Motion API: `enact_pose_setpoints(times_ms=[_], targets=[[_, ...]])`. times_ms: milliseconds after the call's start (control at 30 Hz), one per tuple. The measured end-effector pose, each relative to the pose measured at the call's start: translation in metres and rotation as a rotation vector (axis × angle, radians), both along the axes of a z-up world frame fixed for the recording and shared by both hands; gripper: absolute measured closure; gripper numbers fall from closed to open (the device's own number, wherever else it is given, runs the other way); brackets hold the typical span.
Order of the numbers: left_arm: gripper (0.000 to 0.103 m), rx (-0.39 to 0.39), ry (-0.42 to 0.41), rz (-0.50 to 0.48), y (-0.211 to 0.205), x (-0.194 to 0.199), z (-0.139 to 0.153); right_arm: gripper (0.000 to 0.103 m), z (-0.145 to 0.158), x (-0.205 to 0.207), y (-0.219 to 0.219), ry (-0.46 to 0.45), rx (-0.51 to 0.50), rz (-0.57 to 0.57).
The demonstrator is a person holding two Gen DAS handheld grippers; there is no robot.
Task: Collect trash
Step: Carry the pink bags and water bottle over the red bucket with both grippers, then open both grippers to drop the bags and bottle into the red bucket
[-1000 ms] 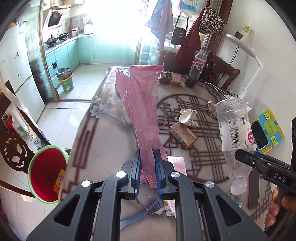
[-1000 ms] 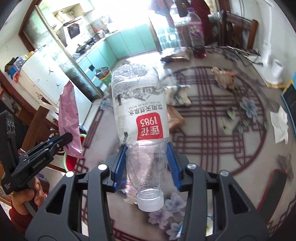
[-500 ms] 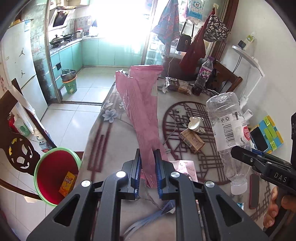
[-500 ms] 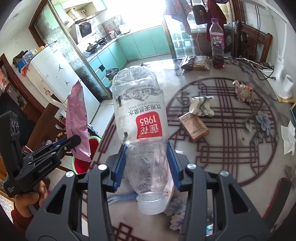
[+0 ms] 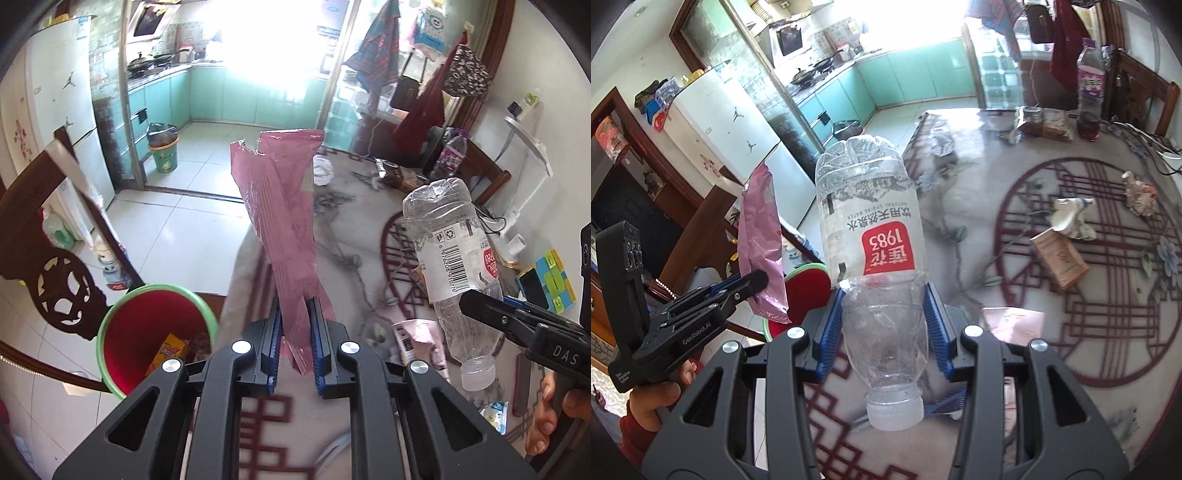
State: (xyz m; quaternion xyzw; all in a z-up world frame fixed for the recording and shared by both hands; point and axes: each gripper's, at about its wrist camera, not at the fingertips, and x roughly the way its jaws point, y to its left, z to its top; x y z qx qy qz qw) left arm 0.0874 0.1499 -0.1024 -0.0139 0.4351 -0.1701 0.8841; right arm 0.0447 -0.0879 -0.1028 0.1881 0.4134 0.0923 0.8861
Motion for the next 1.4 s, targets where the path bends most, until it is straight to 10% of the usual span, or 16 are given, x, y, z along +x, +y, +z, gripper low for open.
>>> enact_pose_setpoints(times_ms=[700,1400], targets=[[0.090,0.020,0.094,0.245,0.166,0.044,-0.043,0.061,-0.016,0.096,0.150,0.051,-0.020,0.215],[0.090,0.048,0.167,0.257,0.206,0.086,-0.081,0.061,-0.038,0.130,0.226,0.119,-0.041,0.309]])
